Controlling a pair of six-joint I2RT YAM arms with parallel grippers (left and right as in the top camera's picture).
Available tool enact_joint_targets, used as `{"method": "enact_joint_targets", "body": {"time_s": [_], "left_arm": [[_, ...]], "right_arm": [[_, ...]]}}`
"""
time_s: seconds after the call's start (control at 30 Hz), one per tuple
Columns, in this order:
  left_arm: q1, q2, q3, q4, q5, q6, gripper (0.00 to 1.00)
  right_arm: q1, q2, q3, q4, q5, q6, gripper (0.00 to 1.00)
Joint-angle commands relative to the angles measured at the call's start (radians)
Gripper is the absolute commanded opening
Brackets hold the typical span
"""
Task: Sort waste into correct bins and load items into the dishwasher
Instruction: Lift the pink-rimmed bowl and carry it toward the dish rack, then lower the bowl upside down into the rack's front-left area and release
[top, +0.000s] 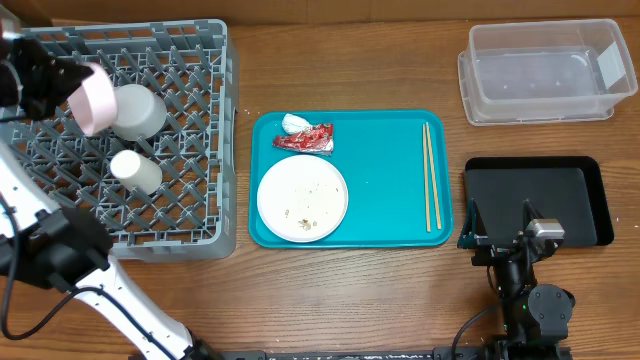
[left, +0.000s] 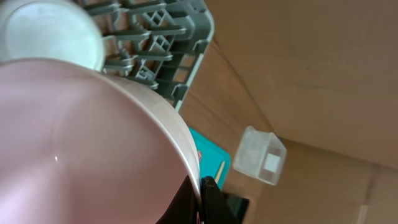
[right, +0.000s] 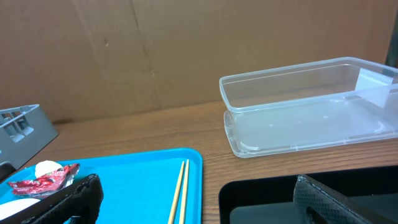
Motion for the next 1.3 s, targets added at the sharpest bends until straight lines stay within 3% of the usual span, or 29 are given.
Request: {"method": "enact_joint_targets", "body": {"time_s": [0.0,0.23,0.47,0.63,1.0,1.27], "left_arm": [[0.051,-0.035,-0.102,0.034,0.109,0.071,0.04],[0.151,-0.034,-0.259,0.111,0.566,0.209,0.04],[0.168,-0.034,-0.411,0.140,0.573,0.243,0.04],[0.184,-0.035,-0.547,0.286,0.587,0.239,0.04],[0.235,-0.033,-0.758,0.537,0.651,0.173,0.04],[0.235,-0.033,-0.787,0.663,0.630,0.091,0.04]], "right_arm": [[0.004,-0.010,-0.010,0.005,0.010,-0.007,1.00],[0.004,-0.010,-0.010,0.005,0.010,-0.007,1.00],[0.004,-0.010,-0.010,0.005,0.010,-0.007,1.00],[0.004,-0.010,-0.010,0.005,0.010,-0.007,1.00],[0.004,-0.010,-0.010,0.005,0.010,-0.007,1.00],[0.004,-0.010,-0.010,0.005,0.010,-0.007,1.00]]}}
